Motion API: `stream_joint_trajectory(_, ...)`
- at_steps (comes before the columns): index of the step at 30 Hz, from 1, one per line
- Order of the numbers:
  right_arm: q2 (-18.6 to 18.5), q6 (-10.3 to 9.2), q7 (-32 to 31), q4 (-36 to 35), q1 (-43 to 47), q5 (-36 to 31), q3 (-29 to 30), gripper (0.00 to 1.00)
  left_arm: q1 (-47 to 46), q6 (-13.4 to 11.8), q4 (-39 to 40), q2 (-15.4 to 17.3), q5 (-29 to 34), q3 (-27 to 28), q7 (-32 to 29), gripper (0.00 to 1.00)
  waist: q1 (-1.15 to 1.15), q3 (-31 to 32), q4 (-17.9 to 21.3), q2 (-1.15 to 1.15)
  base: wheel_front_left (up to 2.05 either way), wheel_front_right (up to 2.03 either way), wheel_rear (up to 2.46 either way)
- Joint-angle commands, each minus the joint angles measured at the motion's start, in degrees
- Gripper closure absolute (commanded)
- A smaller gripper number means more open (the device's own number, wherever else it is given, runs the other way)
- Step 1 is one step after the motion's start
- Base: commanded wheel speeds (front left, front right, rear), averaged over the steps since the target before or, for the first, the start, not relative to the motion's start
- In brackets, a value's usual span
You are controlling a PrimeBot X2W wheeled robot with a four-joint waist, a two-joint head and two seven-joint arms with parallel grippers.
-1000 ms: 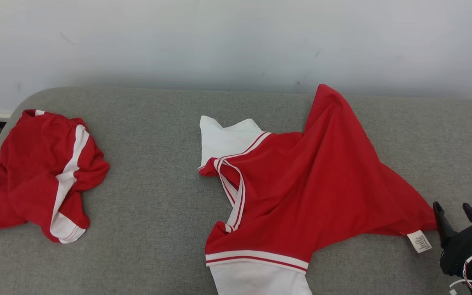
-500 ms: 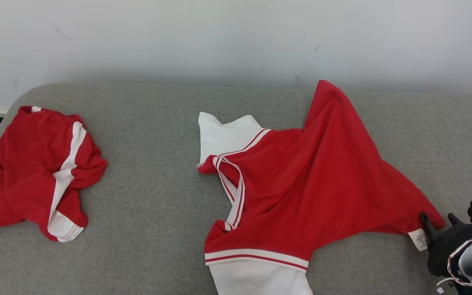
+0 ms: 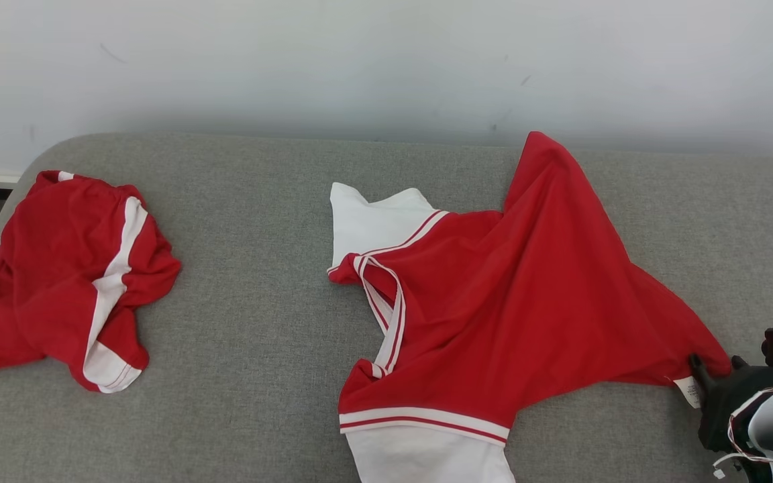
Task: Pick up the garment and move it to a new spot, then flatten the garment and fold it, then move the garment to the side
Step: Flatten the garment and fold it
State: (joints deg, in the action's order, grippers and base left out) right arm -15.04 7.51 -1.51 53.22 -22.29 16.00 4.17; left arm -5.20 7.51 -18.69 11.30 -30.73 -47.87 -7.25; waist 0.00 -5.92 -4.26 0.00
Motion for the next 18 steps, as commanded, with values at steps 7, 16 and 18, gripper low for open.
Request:
stream_joint_trajectory(7, -0.8, -0.03, 1.8, 2.7, -1.2, 0.8, -2.0, 1.00, -3.2, -0.2, -4.1, -0.3, -1.6, -2.0, 3.7, 1.00, 0.00, 1.4, 0.0, 0.00, 0.00, 0.00, 0.00)
stream_joint_trajectory(16, -0.4, -0.03, 3.1, -2.6, 0.0, 8.2, -5.4, 1.00, -1.9, -3.3, 1.4, 4.0, -3.1, 2.7, 6.8, 1.00, 0.00, 4.4, -0.1, 0.00, 0.00, 0.00, 0.00)
stream_joint_trajectory(18, -1.2, -0.03, 2.5, -5.2, 0.7, 10.7, -6.8, 1.00, -2.0, -4.1, 3.9, 5.7, -2.7, 3.6, 6.8, 1.00, 0.00, 4.9, -0.2, 0.00, 0.00, 0.00, 0.00)
